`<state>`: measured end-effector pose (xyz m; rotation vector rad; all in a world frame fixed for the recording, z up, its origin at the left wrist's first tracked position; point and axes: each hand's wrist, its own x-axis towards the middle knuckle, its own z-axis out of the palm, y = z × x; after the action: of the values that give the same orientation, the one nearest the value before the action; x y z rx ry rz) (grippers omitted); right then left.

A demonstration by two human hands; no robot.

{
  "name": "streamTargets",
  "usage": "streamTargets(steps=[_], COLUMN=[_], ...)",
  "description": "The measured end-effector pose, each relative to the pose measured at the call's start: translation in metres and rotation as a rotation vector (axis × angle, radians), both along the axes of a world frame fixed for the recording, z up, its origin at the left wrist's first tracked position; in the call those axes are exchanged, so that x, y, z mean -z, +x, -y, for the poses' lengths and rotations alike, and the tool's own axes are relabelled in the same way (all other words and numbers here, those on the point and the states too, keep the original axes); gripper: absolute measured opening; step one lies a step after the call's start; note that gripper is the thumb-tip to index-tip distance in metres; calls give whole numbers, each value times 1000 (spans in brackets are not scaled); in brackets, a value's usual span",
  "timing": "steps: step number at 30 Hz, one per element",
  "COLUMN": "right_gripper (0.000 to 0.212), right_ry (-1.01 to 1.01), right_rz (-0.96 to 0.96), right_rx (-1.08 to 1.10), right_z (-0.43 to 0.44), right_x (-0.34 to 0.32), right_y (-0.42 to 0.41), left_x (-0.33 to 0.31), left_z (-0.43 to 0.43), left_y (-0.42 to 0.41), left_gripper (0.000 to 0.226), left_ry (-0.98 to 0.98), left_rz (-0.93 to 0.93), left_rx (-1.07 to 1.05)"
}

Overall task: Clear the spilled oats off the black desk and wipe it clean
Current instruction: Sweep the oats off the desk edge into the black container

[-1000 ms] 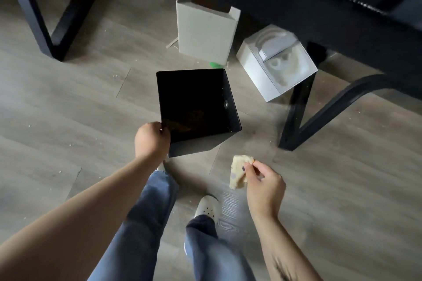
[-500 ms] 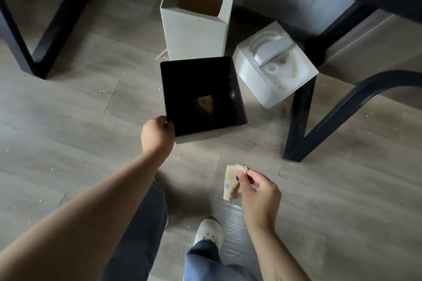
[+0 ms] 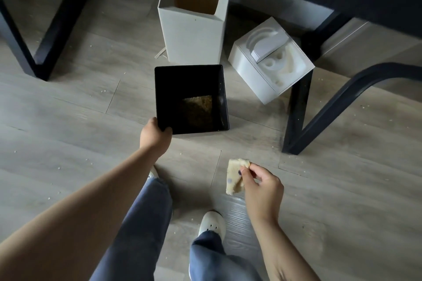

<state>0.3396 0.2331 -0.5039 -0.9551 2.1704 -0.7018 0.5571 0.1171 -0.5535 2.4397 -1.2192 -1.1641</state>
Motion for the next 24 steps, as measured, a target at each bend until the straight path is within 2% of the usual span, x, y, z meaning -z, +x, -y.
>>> streamTargets(steps=[4, 14, 20, 24], right_gripper=[16, 16, 16, 11], right_ry=[0, -73, -158, -241], right_rz=[-9, -18, -33, -79], right_rx=[-4, 48, 104, 178], right_z=[-10, -27, -36, -43], right_x=[-42, -249, -365, -434], right_y=[6, -16, -37, -56], left_x=[-50, -278, -393, -459], left_z=[-25, -84, -77, -58], left_y=[12, -19, -27, -38], left_gripper=[50, 36, 29, 10], left_ry=[48, -5, -70, -106], left_rz=[-29, -166, -182, -201], left_rx=[69, 459, 618, 754])
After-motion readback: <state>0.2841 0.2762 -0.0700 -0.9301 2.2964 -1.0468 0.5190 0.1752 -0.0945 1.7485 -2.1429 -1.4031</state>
